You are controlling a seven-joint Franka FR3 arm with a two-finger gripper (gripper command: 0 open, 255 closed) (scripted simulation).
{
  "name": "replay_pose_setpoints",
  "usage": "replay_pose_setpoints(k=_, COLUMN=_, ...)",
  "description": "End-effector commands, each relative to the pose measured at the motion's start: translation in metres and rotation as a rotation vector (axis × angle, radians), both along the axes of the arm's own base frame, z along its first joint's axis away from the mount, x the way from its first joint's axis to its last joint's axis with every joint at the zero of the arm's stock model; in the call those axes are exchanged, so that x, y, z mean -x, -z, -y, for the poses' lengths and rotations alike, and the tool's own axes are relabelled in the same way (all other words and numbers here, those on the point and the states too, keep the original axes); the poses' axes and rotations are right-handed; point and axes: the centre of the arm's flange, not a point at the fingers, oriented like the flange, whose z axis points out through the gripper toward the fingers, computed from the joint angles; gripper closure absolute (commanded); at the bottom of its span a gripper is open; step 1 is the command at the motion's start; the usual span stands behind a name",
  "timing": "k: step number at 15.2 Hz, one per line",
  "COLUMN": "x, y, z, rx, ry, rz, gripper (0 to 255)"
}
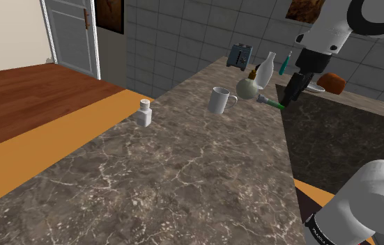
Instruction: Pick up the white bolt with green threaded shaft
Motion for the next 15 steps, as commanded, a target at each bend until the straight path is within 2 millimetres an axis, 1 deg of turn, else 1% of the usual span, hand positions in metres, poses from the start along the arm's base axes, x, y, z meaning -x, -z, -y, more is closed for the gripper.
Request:
replay_pose_setpoints(k=1, x=0.000, y=0.000, z=0.000, rx=0.000, ry=0.000, rz=0.000, gripper=0)
replay_pose_setpoints(k=8, x=-0.021, y=0.025, z=0.088, rx=-0.014, ry=-0.080, rz=0.008, gripper=0)
replay_pose_setpoints(k=15, x=-0.050, y=0.051, z=0.174, rx=-0.029, ry=-0.160, rz=0.016, gripper=0)
